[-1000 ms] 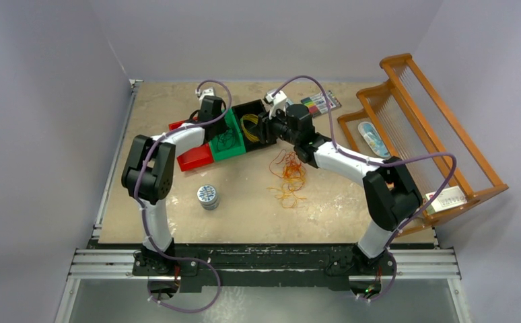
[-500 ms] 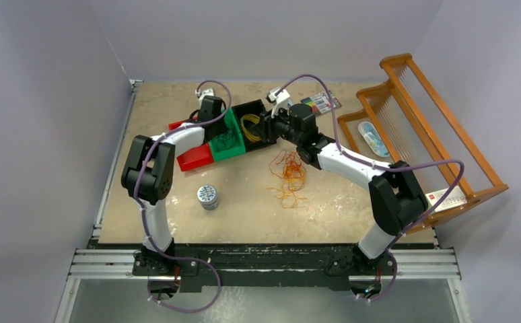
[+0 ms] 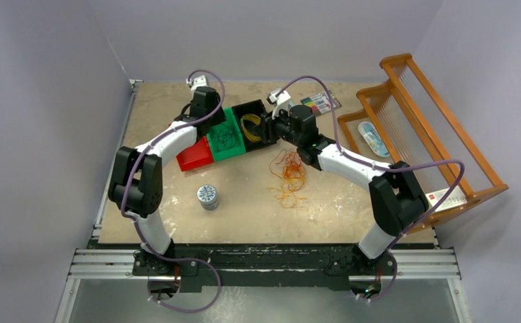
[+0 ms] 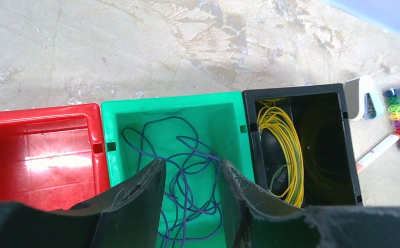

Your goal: Untangle the cables

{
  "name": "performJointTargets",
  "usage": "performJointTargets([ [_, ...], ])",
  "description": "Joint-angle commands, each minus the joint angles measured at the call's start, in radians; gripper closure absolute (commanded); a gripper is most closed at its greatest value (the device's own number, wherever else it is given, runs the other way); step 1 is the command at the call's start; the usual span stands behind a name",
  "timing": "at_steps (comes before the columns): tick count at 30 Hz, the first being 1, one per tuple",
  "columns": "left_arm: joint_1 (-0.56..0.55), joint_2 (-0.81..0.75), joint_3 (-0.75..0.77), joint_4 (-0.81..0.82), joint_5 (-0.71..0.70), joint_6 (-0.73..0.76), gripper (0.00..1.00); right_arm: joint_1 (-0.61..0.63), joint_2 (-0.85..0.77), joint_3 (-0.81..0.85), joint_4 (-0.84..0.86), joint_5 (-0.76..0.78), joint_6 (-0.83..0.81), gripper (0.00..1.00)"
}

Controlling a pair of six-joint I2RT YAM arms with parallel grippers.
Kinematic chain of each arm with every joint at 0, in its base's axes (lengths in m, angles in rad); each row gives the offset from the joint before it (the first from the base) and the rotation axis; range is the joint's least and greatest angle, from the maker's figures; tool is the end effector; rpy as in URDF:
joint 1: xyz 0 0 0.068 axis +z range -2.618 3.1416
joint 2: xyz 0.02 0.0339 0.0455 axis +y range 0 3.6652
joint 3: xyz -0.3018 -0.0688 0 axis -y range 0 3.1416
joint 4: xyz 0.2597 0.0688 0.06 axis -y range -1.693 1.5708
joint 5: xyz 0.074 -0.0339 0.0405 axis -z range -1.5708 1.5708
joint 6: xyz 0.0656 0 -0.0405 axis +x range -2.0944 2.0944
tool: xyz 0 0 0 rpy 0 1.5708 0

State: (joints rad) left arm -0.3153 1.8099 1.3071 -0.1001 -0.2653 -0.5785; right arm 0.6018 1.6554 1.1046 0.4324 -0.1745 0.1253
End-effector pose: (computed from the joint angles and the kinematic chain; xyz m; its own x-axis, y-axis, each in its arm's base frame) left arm 0.4437 -0.1266 0.2563 -0.5027 -0.3910 -0.7710 -0.2161 0.9204 -0.3259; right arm 0.3528 0.2561 0.3131 -0.1840 0.0229 -0.9827 -0.6820 0.7170 0.1444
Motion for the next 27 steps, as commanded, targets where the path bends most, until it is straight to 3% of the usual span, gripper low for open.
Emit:
performJointTargets([
  [1, 0.006, -0.083, 0.023, -0.012, -0.025, 0.028, 0.57, -0.002, -0.059, -0.003, 0.041, 0.002, 0.006, 0.57],
  [8, -0.001, -0.109, -0.016, -0.056, 0.044, 0.040, 0.57, -0.002, -0.077, -0.027, 0.031, 0.008, 0.004, 0.57],
  [18, -0.061, -0.100, -0.040, -0.133, 0.021, 0.123, 0.57, -0.002, -0.065, -0.034, 0.032, -0.005, 0.012, 0.57],
  [27, -0.103, -0.087, -0.025, -0.190, -0.050, 0.158, 0.67, -0.001, -0.056, -0.032, 0.029, -0.010, 0.013, 0.57],
])
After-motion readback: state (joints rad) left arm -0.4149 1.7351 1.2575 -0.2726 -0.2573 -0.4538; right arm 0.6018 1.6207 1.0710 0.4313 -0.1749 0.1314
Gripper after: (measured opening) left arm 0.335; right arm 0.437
